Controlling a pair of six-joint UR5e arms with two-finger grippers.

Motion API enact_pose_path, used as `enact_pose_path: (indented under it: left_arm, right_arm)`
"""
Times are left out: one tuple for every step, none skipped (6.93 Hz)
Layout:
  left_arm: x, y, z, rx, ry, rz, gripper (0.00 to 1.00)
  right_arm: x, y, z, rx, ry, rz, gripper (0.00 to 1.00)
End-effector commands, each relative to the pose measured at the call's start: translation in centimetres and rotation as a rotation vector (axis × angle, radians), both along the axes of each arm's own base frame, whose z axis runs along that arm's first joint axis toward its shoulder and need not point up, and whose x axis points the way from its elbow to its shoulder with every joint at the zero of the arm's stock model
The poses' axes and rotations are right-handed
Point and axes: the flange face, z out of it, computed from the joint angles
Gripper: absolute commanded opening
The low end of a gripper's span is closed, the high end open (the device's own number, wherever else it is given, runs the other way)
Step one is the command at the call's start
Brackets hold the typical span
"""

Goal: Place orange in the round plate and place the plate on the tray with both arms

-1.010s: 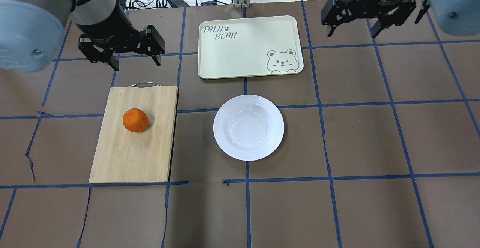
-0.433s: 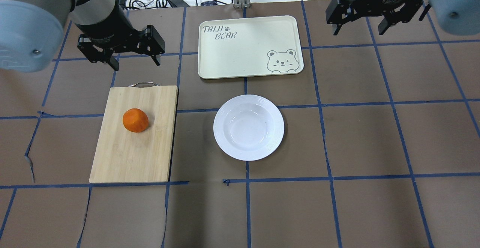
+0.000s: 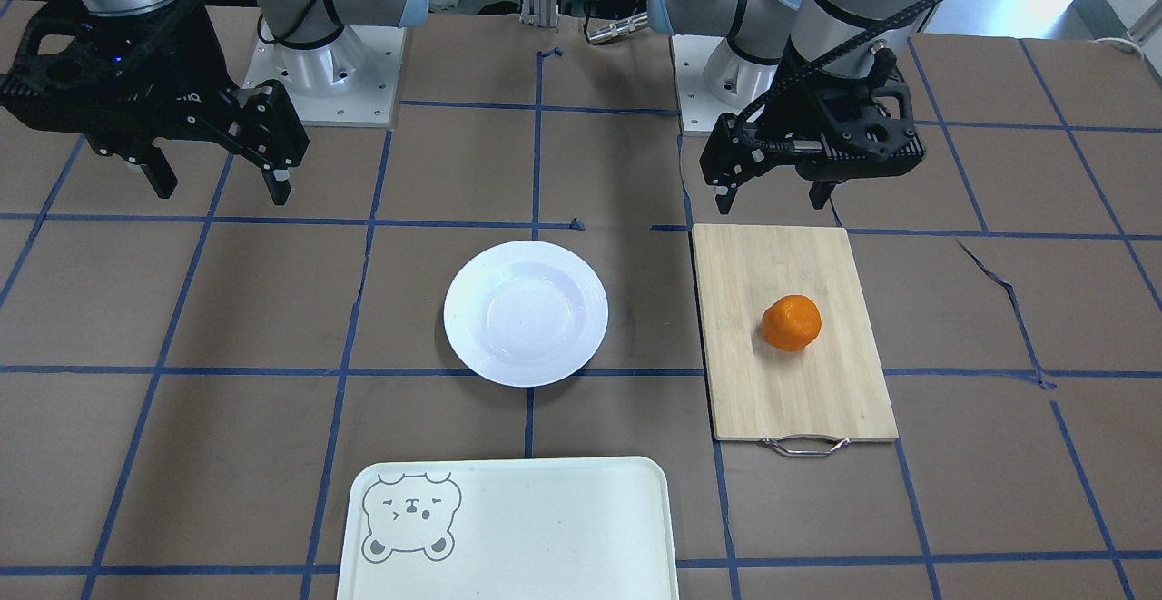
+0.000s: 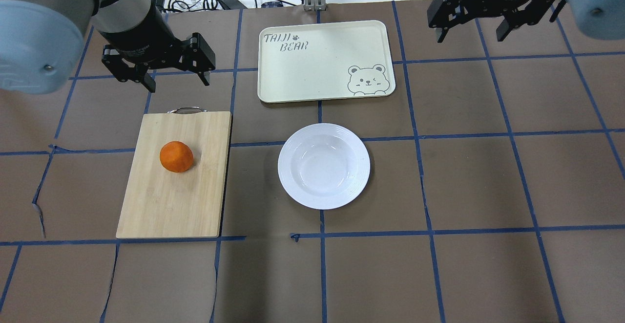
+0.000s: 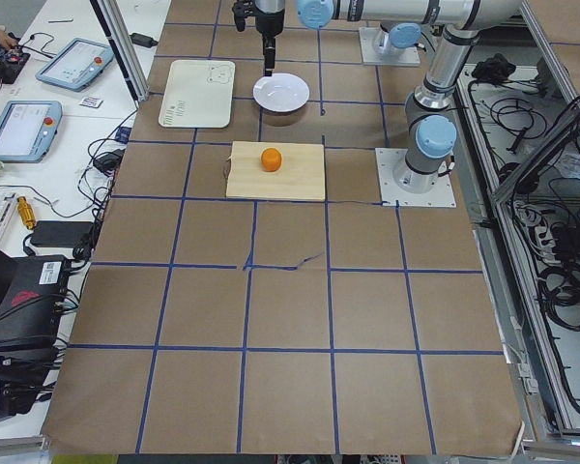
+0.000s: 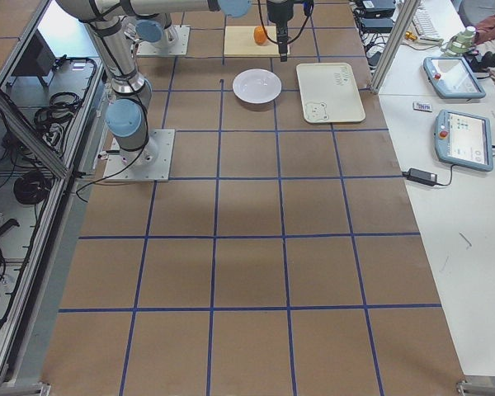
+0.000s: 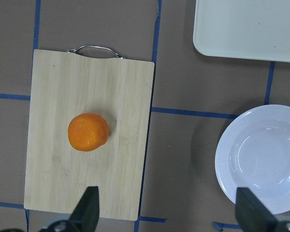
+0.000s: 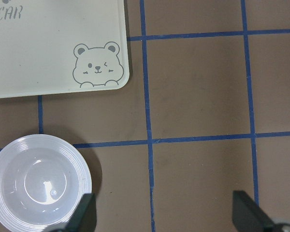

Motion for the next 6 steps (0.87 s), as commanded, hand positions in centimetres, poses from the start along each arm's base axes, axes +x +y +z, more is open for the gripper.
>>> enact_pose_path:
  left_arm:
    - [0.4, 0.2, -0.2, 0.025, -0.004, 0.011, 1.00]
    - [0.7, 0.5, -0.8, 0.074, -0.013, 0.012, 1.00]
    - [1.1, 0.2, -3.4, 0.188, -0.018, 0.022, 1.00]
    - [1.9, -0.4, -8.0, 0.282, -0.020, 0.035, 1.00]
    - [3.4, -0.3, -12.7, 0.321, -0.033, 0.051, 1.00]
    - [6.8, -0.7, -17.0, 0.338, -0.124, 0.000, 1.00]
  right_arm:
    - [0.0, 0.1, 0.3, -0.003, 0.000, -0.001, 1.00]
    - [0.1, 0.1, 0.1, 0.003, -0.002, 0.013, 1.00]
    - [0.1, 0.2, 0.6, -0.007, -0.002, 0.020, 1.00]
    - [-0.1, 0.8, 0.3, 0.042, 0.000, 0.002, 1.00]
    - [-0.2, 0.8, 0.2, 0.049, -0.002, 0.000, 1.00]
    - [-0.1, 0.7, 0.6, 0.039, 0.006, 0.004, 1.00]
